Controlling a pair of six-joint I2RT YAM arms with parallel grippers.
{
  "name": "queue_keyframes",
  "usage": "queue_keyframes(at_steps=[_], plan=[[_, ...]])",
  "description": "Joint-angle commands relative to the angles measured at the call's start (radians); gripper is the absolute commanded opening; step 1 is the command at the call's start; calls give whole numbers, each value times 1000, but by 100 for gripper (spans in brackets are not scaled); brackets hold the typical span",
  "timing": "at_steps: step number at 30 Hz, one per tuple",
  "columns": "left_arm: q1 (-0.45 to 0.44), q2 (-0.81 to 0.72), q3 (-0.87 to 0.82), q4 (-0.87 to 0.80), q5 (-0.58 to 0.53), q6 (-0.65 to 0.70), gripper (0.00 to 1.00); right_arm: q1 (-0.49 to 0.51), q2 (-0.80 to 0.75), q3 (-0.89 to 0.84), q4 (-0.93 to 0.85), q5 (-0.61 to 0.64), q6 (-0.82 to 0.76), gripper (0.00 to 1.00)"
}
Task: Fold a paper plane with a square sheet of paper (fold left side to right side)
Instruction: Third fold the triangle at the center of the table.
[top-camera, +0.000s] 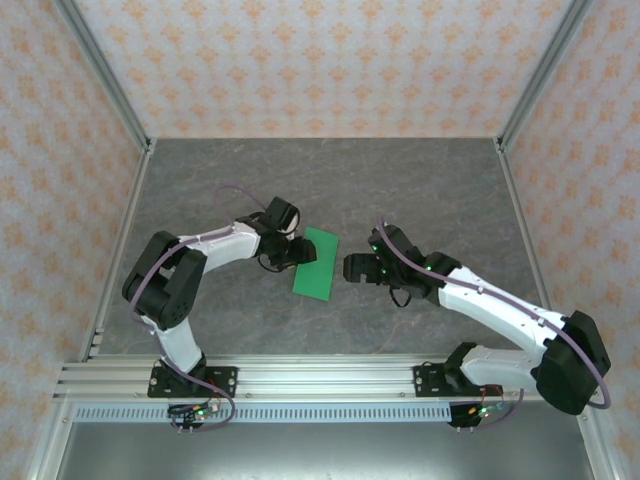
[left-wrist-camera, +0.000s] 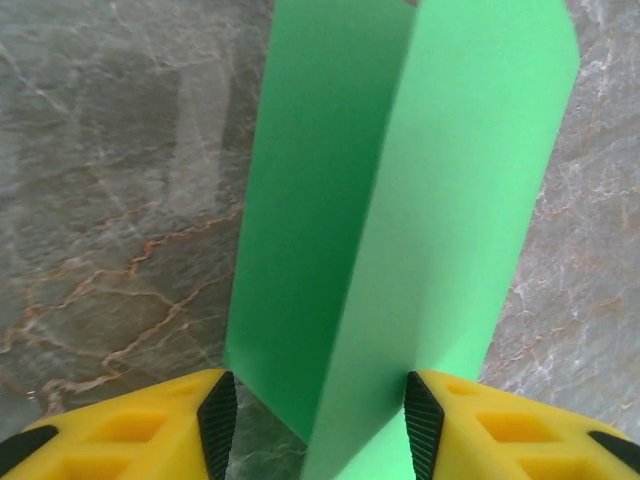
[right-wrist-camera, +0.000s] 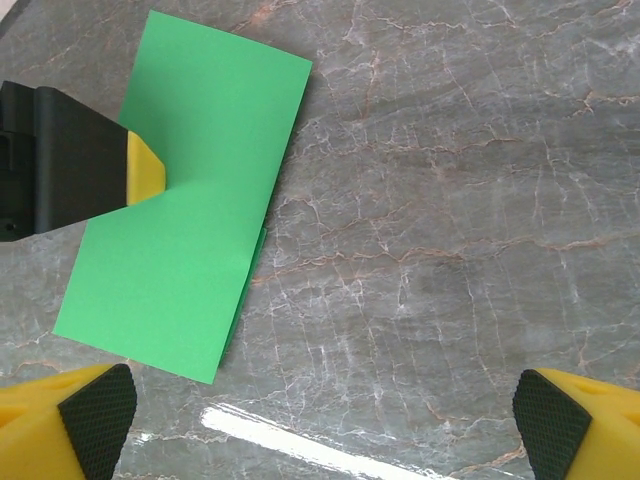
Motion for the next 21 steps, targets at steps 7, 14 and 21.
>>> queue_keyframes(at_steps=[7, 14, 21], plan=[[8, -20, -1, 33, 27, -4, 28, 34, 0, -16, 20, 31, -53, 100], [8, -40, -25, 35, 11, -30, 14, 63, 0, -33, 29, 44, -71, 100], [7, -75, -101, 134, 14, -128, 7, 94, -3, -57, 57, 63, -102, 100]])
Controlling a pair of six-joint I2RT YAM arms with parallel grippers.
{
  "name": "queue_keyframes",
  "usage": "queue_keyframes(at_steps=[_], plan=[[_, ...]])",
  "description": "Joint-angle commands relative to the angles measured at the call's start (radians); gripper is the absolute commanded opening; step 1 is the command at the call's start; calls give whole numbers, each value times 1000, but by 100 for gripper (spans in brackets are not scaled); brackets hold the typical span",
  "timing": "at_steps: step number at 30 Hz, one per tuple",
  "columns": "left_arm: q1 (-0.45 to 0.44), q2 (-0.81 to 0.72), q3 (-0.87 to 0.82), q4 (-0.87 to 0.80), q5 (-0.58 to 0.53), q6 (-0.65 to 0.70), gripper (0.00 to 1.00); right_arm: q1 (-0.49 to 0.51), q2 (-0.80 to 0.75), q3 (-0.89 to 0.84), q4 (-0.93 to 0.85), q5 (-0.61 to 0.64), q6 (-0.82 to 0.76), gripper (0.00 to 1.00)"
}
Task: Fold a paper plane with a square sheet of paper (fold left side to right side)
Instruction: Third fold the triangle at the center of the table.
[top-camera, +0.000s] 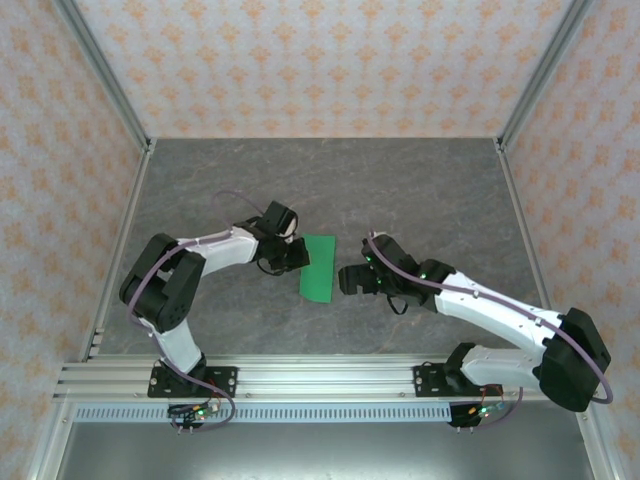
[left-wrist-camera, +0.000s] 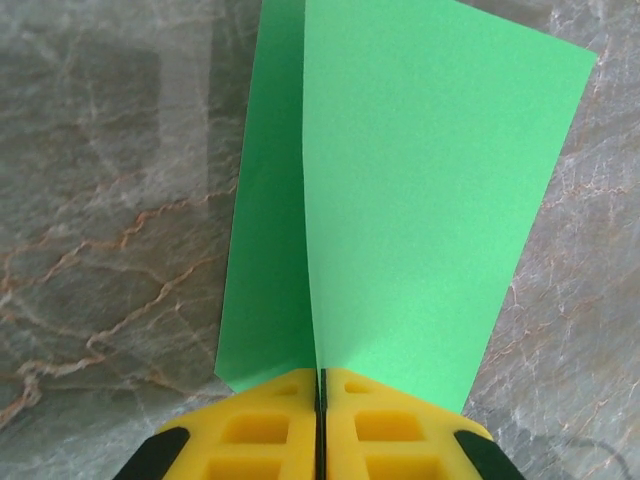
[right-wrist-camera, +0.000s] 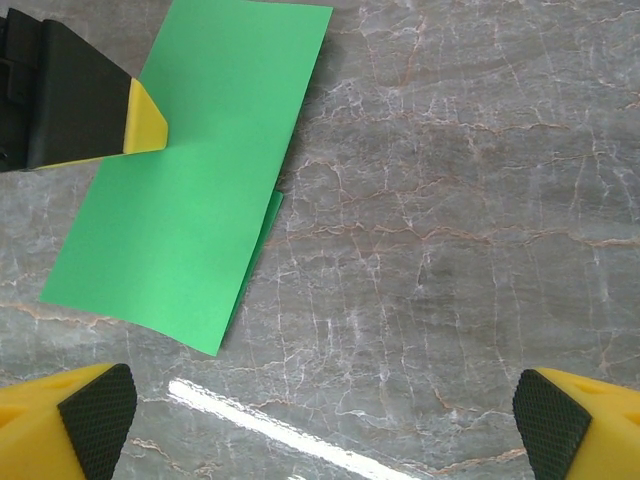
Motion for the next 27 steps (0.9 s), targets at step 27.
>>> queue_keyframes(at_steps=[27], plan=[[-9, -66, -127, 218, 13, -248, 1, 395, -33, -194, 281, 321, -269, 100]])
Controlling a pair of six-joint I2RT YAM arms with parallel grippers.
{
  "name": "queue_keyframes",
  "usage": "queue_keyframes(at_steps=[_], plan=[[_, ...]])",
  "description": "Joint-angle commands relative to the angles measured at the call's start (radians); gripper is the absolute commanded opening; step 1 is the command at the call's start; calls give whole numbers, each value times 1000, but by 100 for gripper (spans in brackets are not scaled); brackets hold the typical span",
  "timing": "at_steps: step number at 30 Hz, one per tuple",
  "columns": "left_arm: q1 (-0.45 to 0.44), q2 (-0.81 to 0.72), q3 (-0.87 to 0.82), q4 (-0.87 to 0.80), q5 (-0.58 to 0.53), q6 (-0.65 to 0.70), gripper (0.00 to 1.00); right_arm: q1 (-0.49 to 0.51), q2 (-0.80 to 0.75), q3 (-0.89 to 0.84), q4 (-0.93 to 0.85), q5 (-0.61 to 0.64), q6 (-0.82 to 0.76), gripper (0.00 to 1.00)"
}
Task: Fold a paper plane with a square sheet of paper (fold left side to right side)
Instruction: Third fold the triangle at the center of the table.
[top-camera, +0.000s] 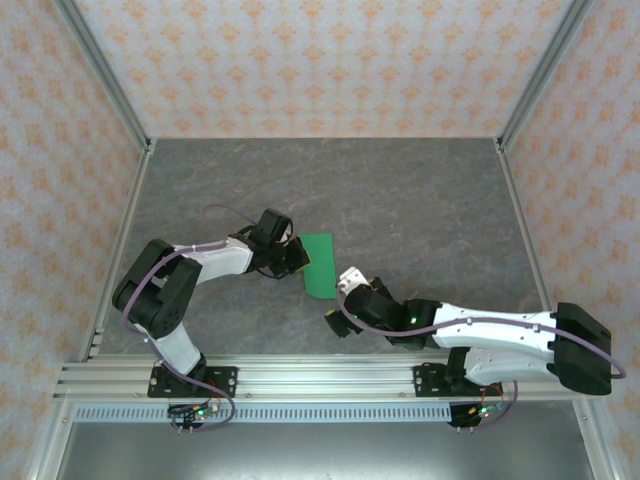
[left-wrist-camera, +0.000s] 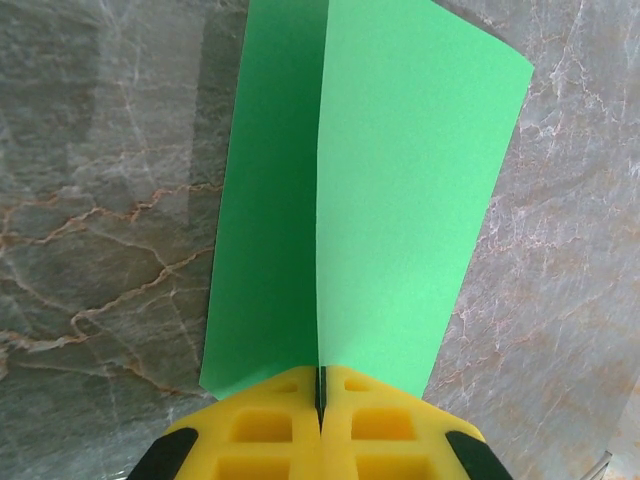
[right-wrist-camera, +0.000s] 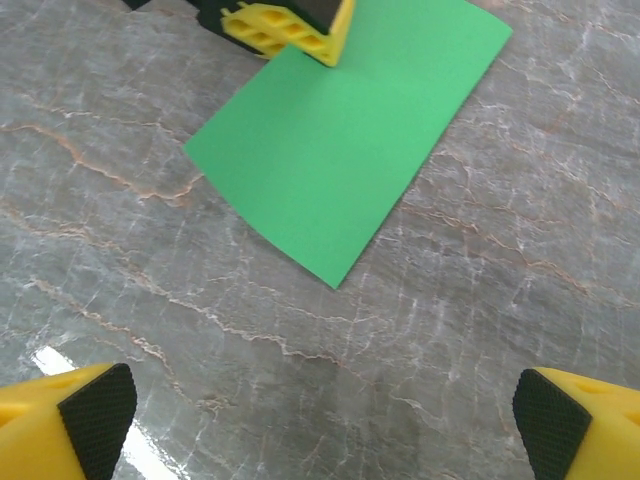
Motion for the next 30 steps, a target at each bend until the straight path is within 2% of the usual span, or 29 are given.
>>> queue_keyframes(at_steps=[1, 15, 17, 20, 23, 30], plan=[[-8, -25, -16, 24, 5, -20, 1, 21, 35, -11, 84, 44, -51, 100], [-21, -15, -4, 12, 8, -14, 1, 18, 426, 161, 246, 43, -219, 100], [-23, -13, -3, 10, 9, -14, 1, 4, 459, 178, 249, 44, -227, 97], [-24, -14, 0, 2, 8, -10, 1, -18, 483, 194, 259, 30, -238, 85], [-25, -14, -2, 0, 8, -7, 1, -34, 480, 200, 259, 8, -250, 68], [-25, -16, 1, -10, 19, 13, 2, -39, 480, 194, 252, -21, -271, 23]])
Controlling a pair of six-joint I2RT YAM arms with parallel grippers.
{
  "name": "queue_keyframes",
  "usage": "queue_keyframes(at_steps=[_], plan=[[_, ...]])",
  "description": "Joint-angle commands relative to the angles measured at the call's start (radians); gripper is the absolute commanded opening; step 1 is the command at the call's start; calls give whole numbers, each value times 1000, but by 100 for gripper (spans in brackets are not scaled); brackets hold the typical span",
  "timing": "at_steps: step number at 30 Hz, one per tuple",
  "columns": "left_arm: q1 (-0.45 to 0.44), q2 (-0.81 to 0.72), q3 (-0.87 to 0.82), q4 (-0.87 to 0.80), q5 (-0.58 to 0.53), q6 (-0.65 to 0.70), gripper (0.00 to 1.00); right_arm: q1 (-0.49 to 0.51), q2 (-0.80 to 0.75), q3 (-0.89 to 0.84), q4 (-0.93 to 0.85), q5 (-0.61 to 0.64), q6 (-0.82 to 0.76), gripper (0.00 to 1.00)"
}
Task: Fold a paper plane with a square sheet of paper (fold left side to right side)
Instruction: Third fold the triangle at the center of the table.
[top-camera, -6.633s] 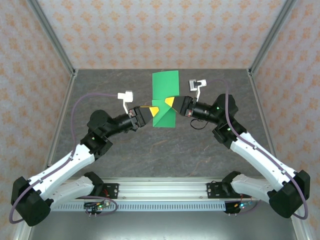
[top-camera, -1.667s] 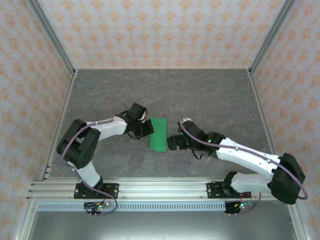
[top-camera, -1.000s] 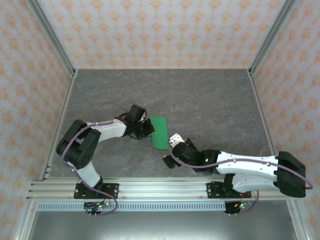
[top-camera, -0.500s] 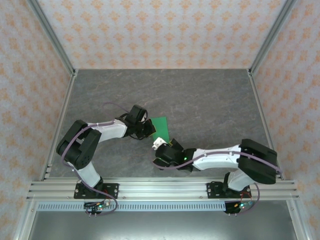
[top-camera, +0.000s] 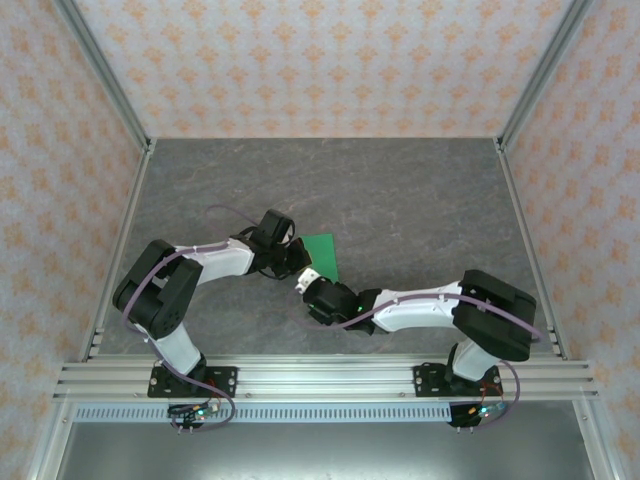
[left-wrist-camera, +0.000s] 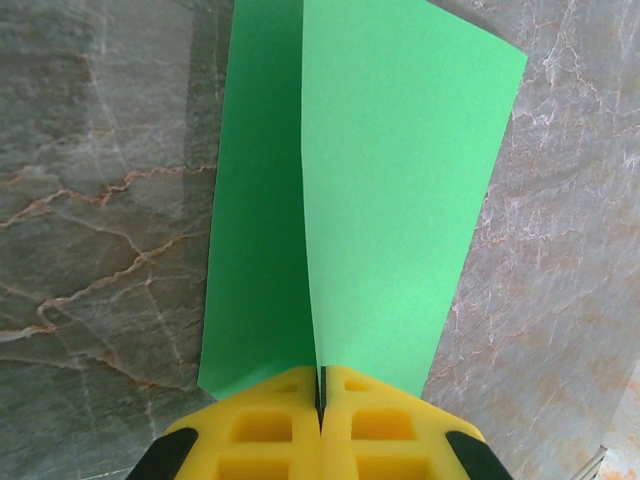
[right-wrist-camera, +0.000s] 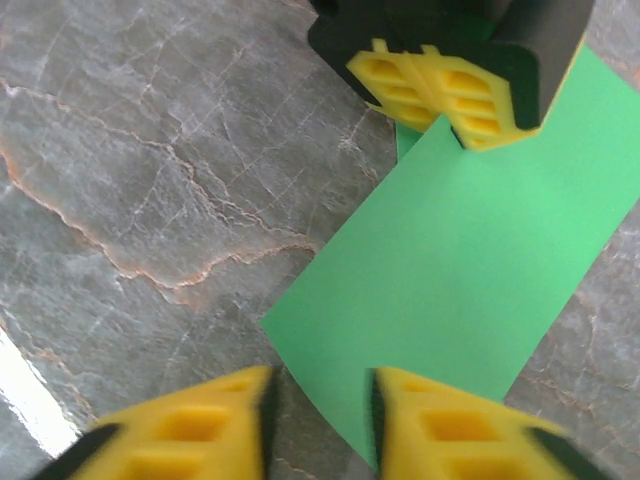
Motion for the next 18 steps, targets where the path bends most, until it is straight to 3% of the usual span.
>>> queue_keyframes(at_steps=[1, 5, 10, 18], plan=[[-11, -18, 5, -28, 17, 30, 2, -4, -3, 18, 15, -7, -11, 18], [-10, -22, 14, -55, 20, 57, 3, -7, -8, 28, 1, -19, -23, 1], [-9, -38, 23, -91, 12, 90, 7, -13, -20, 31, -28, -44, -31, 0], [33, -127, 56, -254, -43, 202, 45, -31, -37, 29, -62, -99, -26, 0]])
